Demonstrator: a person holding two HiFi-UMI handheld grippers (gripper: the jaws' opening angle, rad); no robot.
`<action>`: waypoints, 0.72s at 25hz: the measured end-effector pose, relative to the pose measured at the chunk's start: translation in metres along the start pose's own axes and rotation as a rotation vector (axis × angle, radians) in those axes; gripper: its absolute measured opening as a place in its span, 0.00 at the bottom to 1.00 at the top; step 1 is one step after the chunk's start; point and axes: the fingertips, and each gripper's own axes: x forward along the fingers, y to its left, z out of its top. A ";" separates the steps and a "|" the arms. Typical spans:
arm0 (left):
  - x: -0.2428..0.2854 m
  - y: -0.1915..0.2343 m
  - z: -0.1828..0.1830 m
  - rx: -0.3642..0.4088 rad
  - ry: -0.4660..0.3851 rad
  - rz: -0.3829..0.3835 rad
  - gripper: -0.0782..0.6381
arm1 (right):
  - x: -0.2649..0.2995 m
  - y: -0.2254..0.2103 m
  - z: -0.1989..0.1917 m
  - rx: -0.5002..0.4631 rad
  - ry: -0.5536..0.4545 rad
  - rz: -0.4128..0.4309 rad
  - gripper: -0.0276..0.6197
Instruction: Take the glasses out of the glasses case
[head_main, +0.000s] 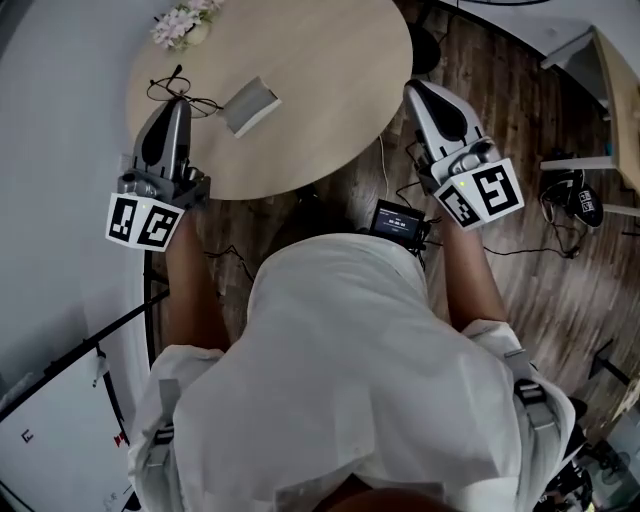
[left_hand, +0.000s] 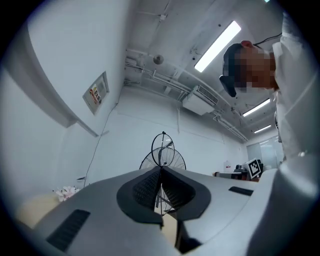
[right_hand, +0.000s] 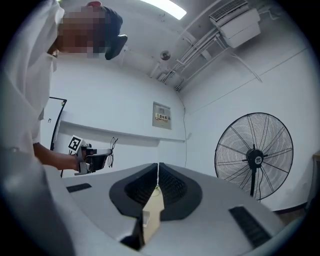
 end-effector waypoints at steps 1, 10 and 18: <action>-0.011 -0.011 -0.001 -0.011 -0.024 0.004 0.14 | -0.012 0.006 -0.001 0.004 -0.002 0.004 0.08; -0.071 -0.046 -0.020 -0.101 -0.082 0.058 0.14 | -0.060 0.029 -0.022 0.061 0.024 -0.008 0.08; -0.126 -0.063 -0.049 -0.181 -0.054 -0.006 0.14 | -0.092 0.084 -0.036 0.041 0.077 -0.062 0.08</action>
